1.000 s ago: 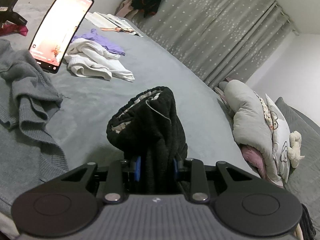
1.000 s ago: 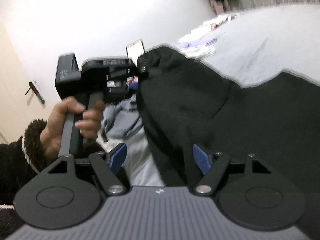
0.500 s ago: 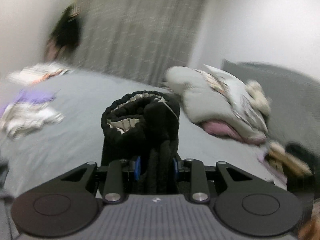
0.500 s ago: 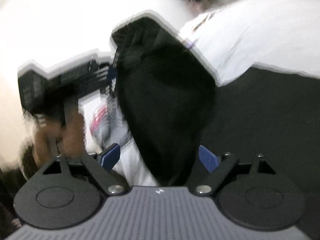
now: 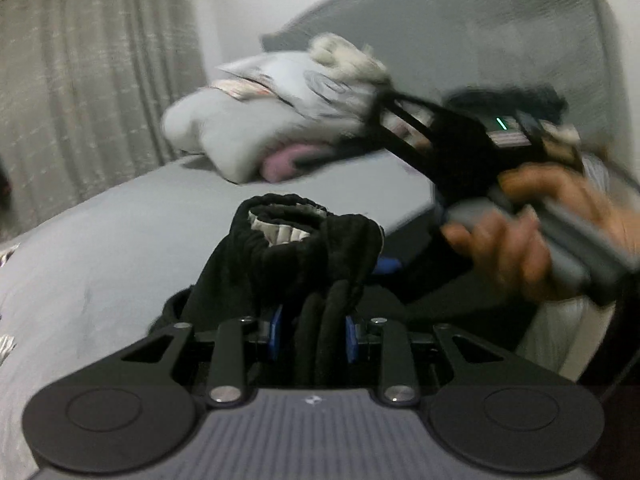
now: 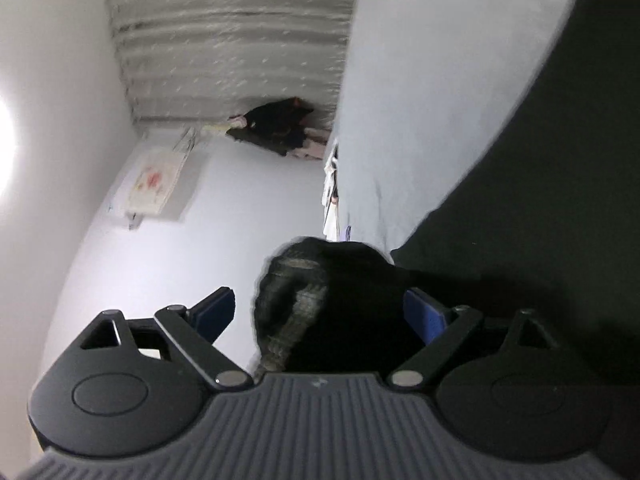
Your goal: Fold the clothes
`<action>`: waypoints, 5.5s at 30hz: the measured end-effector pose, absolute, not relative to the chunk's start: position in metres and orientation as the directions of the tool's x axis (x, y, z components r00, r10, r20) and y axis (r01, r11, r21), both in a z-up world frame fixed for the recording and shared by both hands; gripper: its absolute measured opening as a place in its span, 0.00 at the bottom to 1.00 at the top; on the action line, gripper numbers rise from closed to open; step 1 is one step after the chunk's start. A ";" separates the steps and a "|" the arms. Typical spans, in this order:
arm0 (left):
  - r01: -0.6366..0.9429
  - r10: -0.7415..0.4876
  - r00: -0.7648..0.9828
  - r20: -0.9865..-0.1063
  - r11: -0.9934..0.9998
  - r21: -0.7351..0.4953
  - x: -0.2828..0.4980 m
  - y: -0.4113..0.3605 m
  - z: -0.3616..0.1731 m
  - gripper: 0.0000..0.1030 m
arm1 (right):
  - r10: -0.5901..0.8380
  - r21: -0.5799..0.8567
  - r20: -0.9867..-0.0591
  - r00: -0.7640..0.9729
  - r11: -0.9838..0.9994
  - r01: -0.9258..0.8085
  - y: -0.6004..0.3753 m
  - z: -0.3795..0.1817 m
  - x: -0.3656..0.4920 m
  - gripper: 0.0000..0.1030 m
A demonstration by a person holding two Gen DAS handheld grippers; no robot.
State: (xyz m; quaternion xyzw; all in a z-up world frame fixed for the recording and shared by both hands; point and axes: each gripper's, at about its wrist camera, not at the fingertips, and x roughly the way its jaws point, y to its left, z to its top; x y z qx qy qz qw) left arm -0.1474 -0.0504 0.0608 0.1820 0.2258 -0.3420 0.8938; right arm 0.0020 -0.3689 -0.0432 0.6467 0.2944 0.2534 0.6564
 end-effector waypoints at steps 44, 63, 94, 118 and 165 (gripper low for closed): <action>0.758 -0.803 0.370 -0.467 0.552 -0.348 -0.070 0.017 0.013 0.60 | 0.178 0.319 -0.615 0.768 0.947 0.036 -0.324 0.032 -0.033 0.74; 0.685 -0.761 0.379 -0.526 0.613 -0.394 -0.002 0.037 0.022 0.59 | 0.308 0.125 -0.595 0.742 0.948 -0.294 -0.265 -0.017 -0.013 0.63; 0.773 -0.877 -0.001 -0.480 0.304 -0.556 -0.012 0.026 -0.017 0.62 | 0.864 0.880 -0.469 0.184 0.476 0.006 -0.204 -0.063 0.229 0.69; 0.817 -0.876 0.029 -0.482 0.299 -0.494 -0.023 0.048 0.016 0.68 | 0.718 0.760 -0.563 0.409 0.644 -0.086 -0.224 -0.021 0.170 0.65; 0.777 -0.910 -0.014 -0.415 0.252 -0.577 -0.021 -0.081 0.022 0.71 | 0.185 0.593 -0.711 0.678 0.676 0.438 -0.473 -0.055 -0.123 0.33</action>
